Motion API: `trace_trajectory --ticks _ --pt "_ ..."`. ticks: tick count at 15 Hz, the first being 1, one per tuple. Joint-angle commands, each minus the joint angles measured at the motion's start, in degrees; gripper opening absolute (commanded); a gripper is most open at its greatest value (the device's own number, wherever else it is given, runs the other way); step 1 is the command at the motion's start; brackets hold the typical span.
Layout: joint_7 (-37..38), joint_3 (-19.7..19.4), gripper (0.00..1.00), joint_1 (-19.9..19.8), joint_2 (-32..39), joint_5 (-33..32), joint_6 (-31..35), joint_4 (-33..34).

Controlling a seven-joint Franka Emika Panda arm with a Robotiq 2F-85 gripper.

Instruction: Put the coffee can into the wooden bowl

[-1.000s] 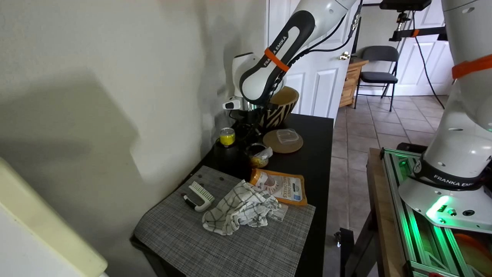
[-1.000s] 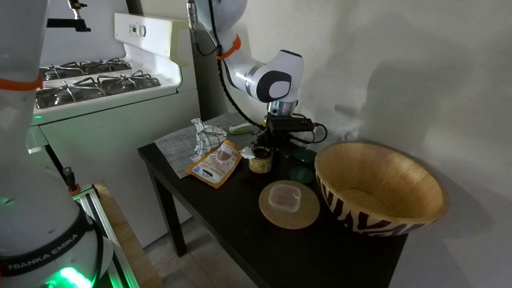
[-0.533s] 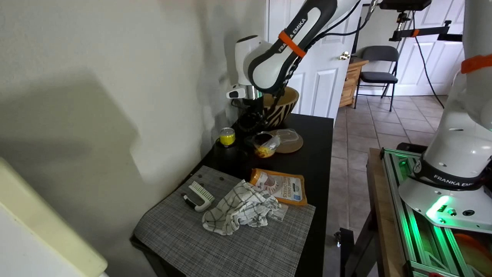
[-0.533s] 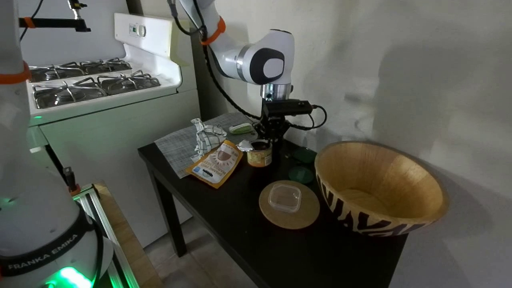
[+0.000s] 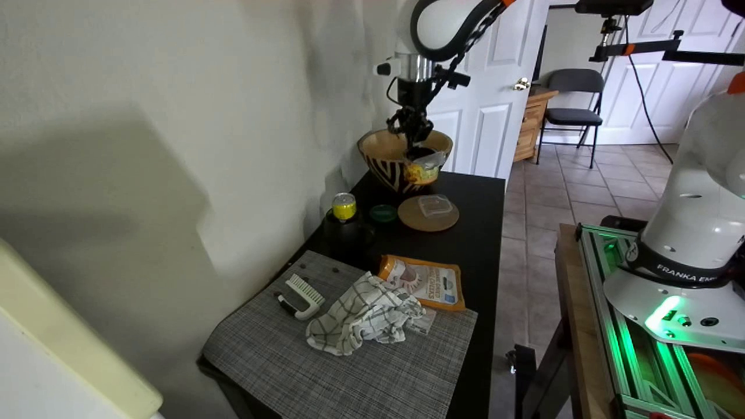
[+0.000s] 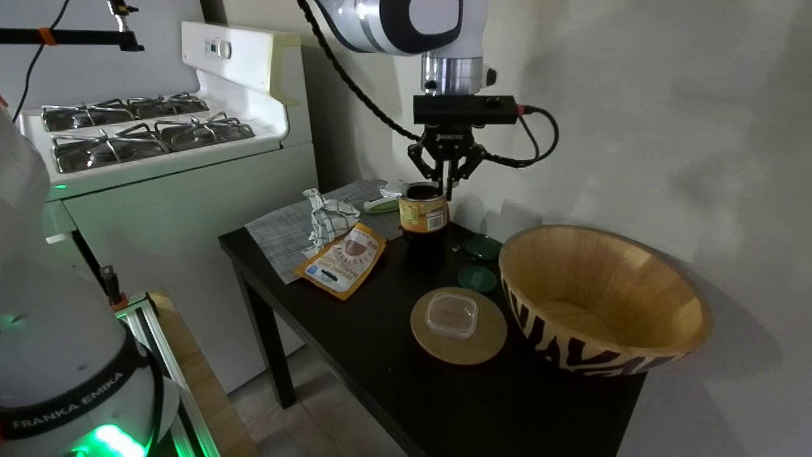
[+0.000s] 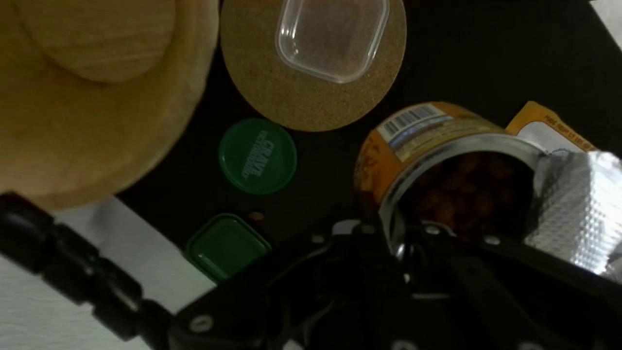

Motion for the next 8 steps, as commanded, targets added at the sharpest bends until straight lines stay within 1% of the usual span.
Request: trace_trajectory --ticks 1,2,3,5,6,7,8 --pt "0.51 -5.36 0.03 -1.81 -6.69 4.56 -4.45 0.26" --pt "-2.12 -6.23 0.03 -1.3 -7.34 5.63 -2.33 -0.51" --pt "-0.5 -5.84 0.11 -0.61 -5.04 2.92 -2.72 0.76" --pt "-1.64 -7.29 0.11 -0.94 -6.58 3.95 -2.71 0.71" --pt "-1.63 -7.3 0.03 -0.88 -6.72 4.1 -2.72 0.65" --pt "-0.37 -7.45 0.03 -0.74 -5.38 5.58 -3.08 1.61" --pt "3.21 -8.05 0.03 -1.46 -3.43 6.76 -3.45 3.76"
